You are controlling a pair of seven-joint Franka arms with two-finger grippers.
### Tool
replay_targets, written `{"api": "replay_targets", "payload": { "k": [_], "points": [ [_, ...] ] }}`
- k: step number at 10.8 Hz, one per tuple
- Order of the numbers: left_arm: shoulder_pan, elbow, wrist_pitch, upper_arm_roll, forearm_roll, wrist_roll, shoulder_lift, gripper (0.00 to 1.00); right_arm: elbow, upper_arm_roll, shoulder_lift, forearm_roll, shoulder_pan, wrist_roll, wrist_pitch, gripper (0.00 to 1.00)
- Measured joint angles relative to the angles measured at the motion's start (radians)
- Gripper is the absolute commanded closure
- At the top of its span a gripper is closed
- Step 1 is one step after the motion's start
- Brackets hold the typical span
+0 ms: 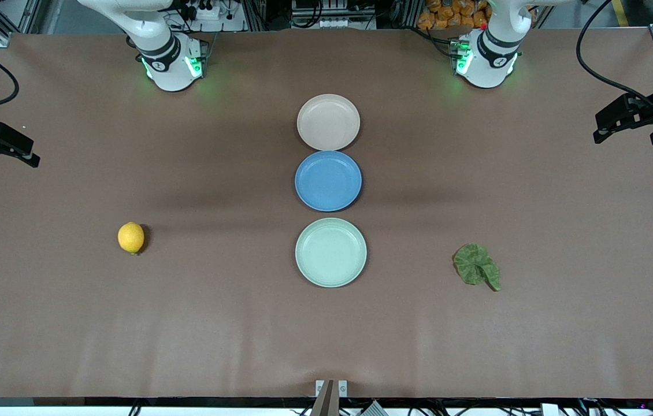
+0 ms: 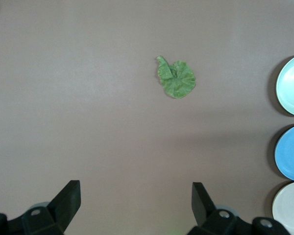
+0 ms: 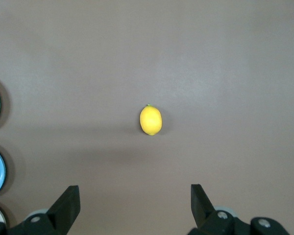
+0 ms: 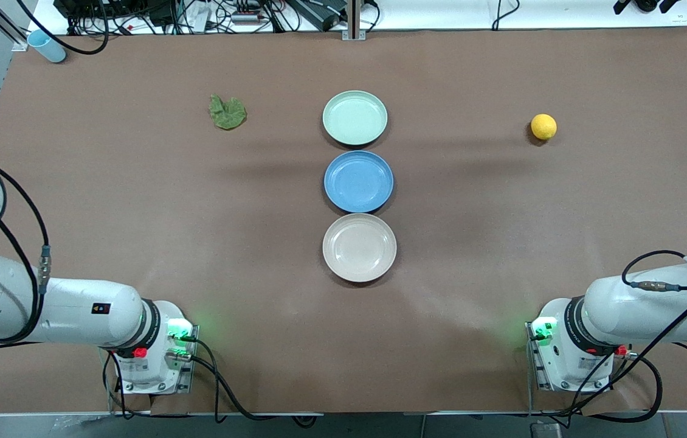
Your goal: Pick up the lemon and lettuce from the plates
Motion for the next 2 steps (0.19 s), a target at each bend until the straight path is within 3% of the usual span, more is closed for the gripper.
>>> {"api": "replay_targets", "payload": {
  "k": [2],
  "points": [
    [0.000, 0.000, 0.000, 0.000, 0.000, 0.000, 0.000, 0.00, 0.005, -0.002, -0.003, -0.015, 0.000, -0.011, -0.028, 0.00]
  ]
}}
